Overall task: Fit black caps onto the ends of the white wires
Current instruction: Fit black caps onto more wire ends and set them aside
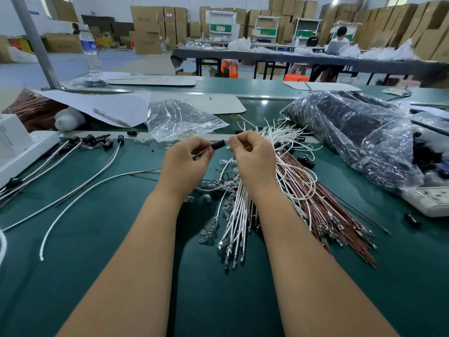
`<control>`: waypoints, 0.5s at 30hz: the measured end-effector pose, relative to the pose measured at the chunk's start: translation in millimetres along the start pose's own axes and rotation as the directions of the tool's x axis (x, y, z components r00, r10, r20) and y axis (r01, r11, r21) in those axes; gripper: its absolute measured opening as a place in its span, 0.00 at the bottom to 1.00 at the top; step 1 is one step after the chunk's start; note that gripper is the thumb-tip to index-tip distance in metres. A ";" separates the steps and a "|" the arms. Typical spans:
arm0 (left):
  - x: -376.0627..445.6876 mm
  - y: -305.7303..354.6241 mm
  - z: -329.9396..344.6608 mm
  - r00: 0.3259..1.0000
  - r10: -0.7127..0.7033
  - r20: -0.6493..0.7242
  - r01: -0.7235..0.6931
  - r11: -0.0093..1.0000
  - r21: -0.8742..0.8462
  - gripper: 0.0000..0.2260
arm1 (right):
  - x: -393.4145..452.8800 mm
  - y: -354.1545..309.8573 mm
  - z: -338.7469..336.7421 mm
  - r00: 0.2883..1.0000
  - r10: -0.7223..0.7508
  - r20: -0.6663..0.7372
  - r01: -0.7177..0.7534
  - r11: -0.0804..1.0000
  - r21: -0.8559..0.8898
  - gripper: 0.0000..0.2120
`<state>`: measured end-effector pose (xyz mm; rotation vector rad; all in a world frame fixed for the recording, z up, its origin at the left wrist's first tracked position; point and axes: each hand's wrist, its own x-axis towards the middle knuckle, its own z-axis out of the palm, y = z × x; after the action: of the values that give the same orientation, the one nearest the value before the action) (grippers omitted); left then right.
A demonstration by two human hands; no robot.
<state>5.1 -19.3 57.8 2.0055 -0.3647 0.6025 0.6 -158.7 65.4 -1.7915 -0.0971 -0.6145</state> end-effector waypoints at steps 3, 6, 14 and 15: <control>-0.6 1.6 0.6 1.000 0.014 0.000 -0.014 1.000 0.021 0.02 | -0.6 -1.4 -0.2 1.000 -0.003 0.015 0.004 1.000 -0.015 0.07; -1.1 -0.4 -0.9 1.000 0.002 -0.003 -0.002 1.000 0.007 0.04 | -1.4 -4.2 -2.5 0.998 0.053 0.025 -0.055 0.995 0.078 0.09; 0.0 -3.3 0.2 1.000 -0.021 -0.019 0.021 1.000 0.002 0.06 | -0.1 -1.5 -3.3 0.999 -0.009 0.031 0.009 1.000 0.013 0.04; -0.1 -3.9 0.3 1.000 -0.024 -0.017 0.025 1.000 0.002 0.06 | 0.3 -0.3 -3.3 0.999 -0.027 0.031 0.028 0.999 -0.034 0.04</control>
<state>7.0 -17.6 54.7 2.0027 -0.3288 0.6045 -0.4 -161.8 66.4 -1.8361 -0.1329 -0.6126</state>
